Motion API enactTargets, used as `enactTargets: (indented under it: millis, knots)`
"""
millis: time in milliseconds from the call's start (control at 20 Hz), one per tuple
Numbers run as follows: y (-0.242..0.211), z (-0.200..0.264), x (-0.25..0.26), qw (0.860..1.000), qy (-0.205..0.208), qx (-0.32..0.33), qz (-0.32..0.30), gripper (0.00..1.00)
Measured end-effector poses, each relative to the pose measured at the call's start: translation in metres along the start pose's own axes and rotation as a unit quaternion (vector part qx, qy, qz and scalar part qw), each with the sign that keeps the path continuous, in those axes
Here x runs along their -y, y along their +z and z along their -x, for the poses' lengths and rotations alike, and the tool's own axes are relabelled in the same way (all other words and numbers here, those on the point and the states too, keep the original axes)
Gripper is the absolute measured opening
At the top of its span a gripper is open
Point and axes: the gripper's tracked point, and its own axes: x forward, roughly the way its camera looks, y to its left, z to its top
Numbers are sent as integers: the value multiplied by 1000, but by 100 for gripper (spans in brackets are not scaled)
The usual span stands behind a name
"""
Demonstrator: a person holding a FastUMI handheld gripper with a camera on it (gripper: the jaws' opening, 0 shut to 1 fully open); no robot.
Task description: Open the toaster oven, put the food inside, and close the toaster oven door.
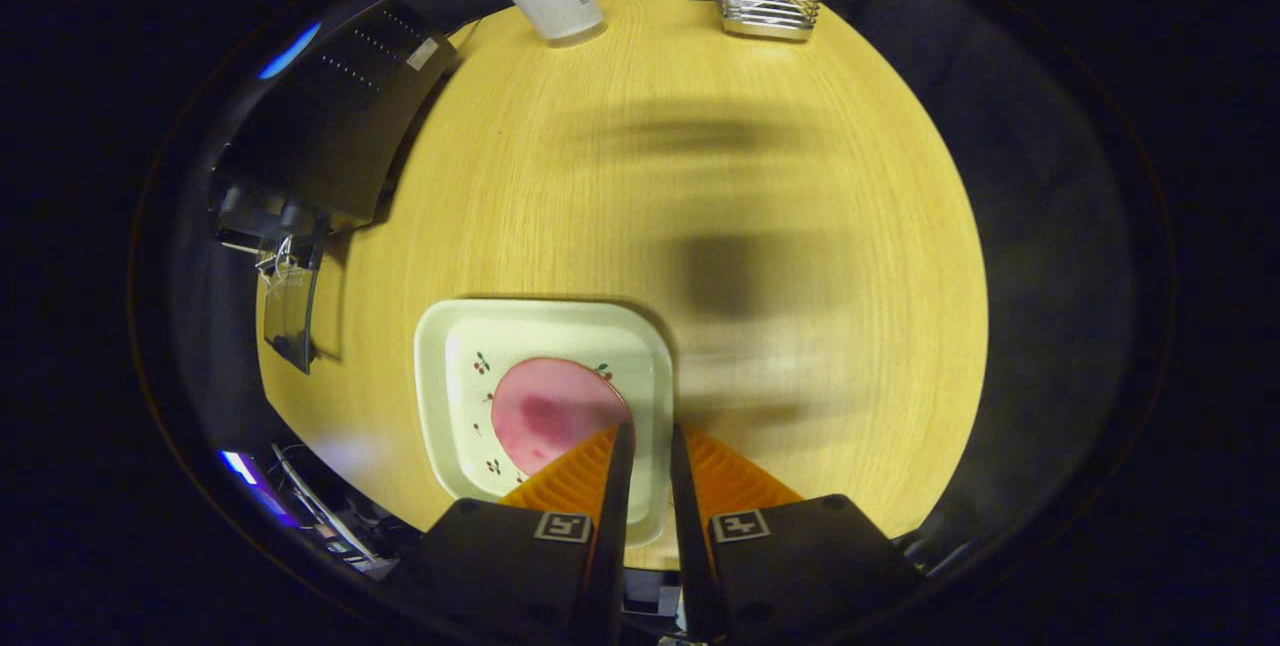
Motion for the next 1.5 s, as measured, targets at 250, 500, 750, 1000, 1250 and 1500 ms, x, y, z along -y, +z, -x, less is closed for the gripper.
enactTargets:
  millis: [250,500,750,1000,1250,1500]
  knots:
    - [-7,-6,-20,980,152,32,-120,5]
    - [-5,-9,-23,973,186,56,-125,5]
    - [-8,8,-37,965,214,73,-132,5]
    - [-7,33,-63,957,224,98,-157,5]
    - [-9,53,-99,950,210,122,-198,5]
    - [-10,62,-168,941,219,137,-218,5]
